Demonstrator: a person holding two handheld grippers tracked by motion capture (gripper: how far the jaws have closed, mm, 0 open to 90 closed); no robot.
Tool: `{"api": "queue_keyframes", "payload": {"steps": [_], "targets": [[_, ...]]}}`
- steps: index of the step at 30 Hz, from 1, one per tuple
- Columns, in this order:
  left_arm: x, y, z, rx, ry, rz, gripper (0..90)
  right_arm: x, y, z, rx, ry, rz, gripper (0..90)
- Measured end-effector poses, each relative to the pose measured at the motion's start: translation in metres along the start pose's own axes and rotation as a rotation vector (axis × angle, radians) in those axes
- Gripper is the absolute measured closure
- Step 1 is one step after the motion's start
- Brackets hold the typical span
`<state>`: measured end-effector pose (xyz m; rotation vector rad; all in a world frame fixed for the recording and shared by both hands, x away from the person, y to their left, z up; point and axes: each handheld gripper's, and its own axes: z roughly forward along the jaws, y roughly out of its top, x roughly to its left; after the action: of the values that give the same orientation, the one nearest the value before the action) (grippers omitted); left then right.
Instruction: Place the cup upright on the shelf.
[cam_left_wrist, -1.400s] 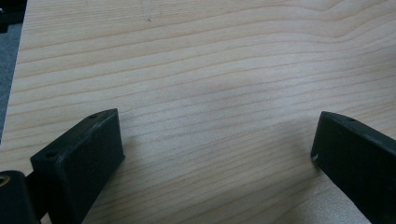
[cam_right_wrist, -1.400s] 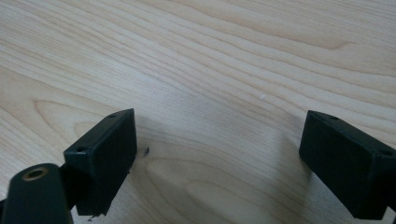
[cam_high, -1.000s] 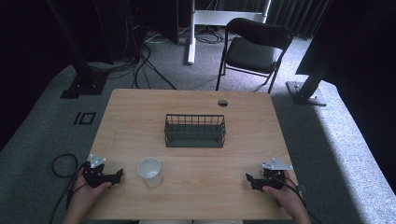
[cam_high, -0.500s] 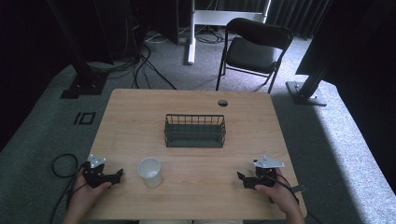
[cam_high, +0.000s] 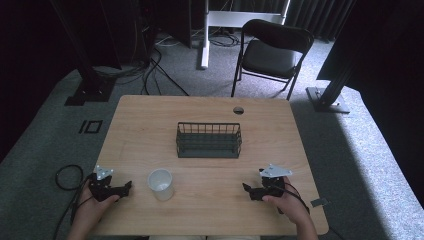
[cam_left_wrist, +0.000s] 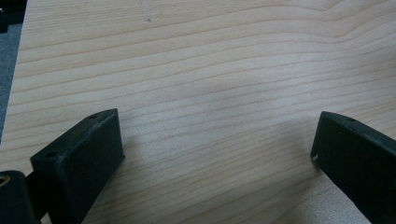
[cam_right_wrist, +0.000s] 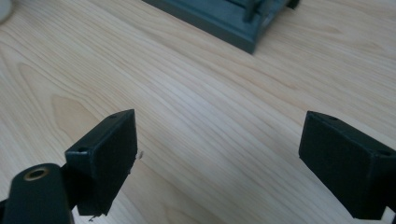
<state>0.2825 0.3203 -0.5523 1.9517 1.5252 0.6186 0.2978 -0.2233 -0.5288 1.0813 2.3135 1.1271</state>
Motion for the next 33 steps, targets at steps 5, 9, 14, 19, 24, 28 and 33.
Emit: {"api": "queue_keyframes", "payload": {"steps": [5, 9, 14, 19, 24, 28, 33], "targets": [[0.0, 0.0, 0.0, 0.0, 0.0, 0.0, 2.6, 0.009, 0.008, 0.006, -0.017, 0.044, -0.023, 11.3], [0.0, 0.0, 0.0, 0.0, 0.0, 0.0, 2.6, 0.017, 0.012, 0.012, -0.02, 0.078, -0.041, 11.3], [0.0, 0.0, 0.0, 0.0, 0.0, 0.0, 2.6, 0.026, 0.02, 0.018, -0.034, 0.113, -0.062, 11.4], [0.0, 0.0, 0.0, 0.0, 0.0, 0.0, 2.6, 0.033, 0.025, 0.023, -0.033, 0.135, -0.089, 11.5], [0.0, 0.0, 0.0, 0.0, 0.0, 0.0, 2.6, 0.045, 0.031, 0.032, -0.02, 0.153, -0.101, 13.1], [0.0, 0.0, 0.0, 0.0, 0.0, 0.0, 2.6, 0.054, 0.036, 0.038, -0.023, 0.184, -0.119, 13.0], [0.0, 0.0, 0.0, 0.0, 0.0, 0.0, 2.6, 0.064, 0.042, 0.045, -0.024, 0.211, -0.143, 13.0]]}}
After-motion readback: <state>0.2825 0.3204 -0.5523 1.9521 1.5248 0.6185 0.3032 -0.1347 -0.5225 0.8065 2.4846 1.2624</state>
